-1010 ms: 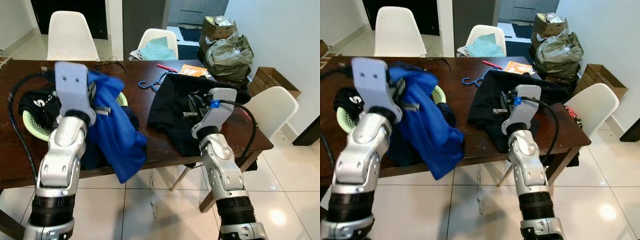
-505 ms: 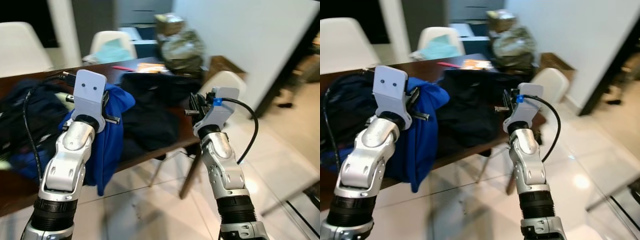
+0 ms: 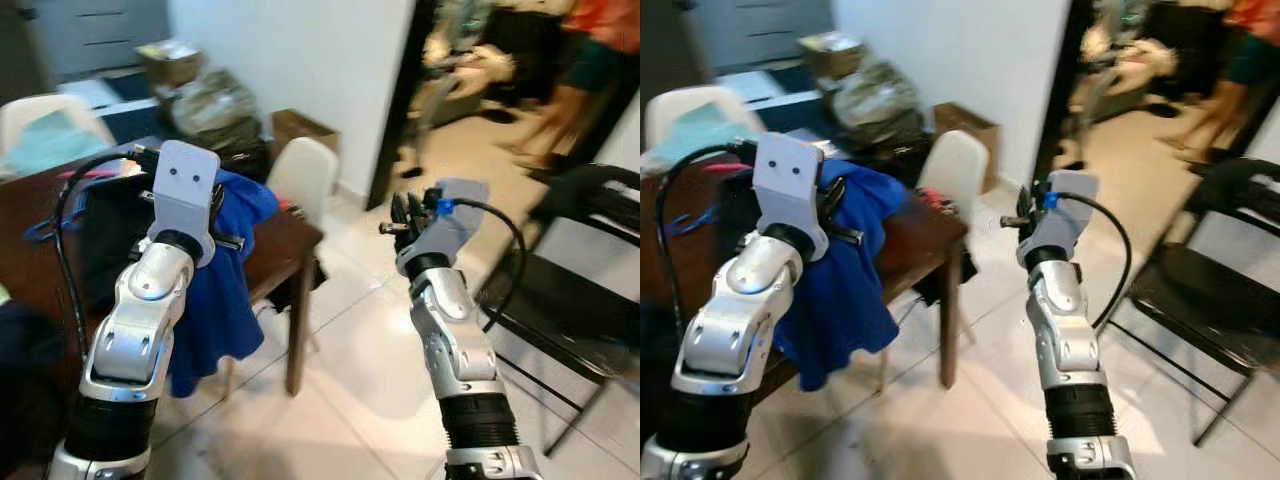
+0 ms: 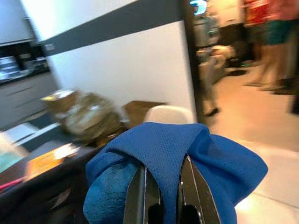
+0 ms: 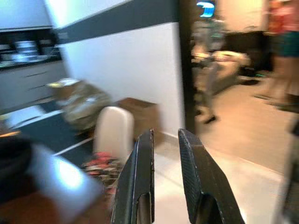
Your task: Hang hanger
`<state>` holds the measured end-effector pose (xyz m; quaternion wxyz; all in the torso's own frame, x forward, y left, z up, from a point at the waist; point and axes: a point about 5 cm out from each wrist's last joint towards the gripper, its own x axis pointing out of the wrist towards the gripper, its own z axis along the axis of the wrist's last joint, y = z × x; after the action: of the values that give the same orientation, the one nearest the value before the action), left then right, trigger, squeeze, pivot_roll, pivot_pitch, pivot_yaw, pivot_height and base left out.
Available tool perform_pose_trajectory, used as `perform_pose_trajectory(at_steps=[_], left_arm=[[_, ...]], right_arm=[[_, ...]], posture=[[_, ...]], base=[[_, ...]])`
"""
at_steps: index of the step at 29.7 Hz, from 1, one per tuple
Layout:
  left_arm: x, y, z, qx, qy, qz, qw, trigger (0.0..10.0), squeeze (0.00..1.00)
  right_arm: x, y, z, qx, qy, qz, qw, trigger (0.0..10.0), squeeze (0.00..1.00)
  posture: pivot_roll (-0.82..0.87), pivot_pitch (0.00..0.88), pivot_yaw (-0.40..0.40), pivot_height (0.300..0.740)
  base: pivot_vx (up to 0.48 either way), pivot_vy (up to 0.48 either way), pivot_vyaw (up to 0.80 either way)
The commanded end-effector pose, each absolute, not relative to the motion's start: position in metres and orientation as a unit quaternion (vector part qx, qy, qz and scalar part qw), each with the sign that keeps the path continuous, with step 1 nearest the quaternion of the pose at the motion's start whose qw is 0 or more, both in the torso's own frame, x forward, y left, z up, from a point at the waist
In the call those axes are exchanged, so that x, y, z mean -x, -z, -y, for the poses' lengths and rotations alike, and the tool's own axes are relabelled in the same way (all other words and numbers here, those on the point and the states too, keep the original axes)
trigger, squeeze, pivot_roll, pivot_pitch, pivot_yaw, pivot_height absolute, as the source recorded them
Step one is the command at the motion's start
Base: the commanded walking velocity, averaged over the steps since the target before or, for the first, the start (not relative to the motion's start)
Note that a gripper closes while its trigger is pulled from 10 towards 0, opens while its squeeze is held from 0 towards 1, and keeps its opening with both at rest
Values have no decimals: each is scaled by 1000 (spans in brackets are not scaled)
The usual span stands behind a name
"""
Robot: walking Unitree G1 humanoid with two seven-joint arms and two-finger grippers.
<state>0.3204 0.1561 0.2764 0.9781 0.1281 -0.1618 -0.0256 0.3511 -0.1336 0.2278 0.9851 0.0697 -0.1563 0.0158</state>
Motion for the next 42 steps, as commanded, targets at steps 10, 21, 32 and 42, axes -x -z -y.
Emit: perform_pose_trajectory(at_steps=[10, 21, 32, 42], left_arm=[[-327, -273, -145, -117, 48, 168, 978, 10000, 0], [-326, -228, -158, -116, 20, 84, 989, 10000, 0], [-322, -204, -176, -8, -34, 24, 999, 10000, 0], [-321, -190, -176, -11, -45, -13, 999, 10000, 0]], right_arm=[[-348, -202, 137, -63, 7, 98, 993, 10000, 0], [-345, -188, 143, -48, 11, 73, 996, 10000, 0], [-345, -172, 134, -29, -12, 35, 999, 10000, 0], [-343, -165, 117, -12, -73, 4, 997, 10000, 0]], posture=[[38, 96, -35, 740], [38, 93, -47, 740], [36, 109, -55, 740], [31, 113, -58, 740]], base=[[0, 0, -800], [0, 0, -800], [0, 0, -800], [0, 0, -800]])
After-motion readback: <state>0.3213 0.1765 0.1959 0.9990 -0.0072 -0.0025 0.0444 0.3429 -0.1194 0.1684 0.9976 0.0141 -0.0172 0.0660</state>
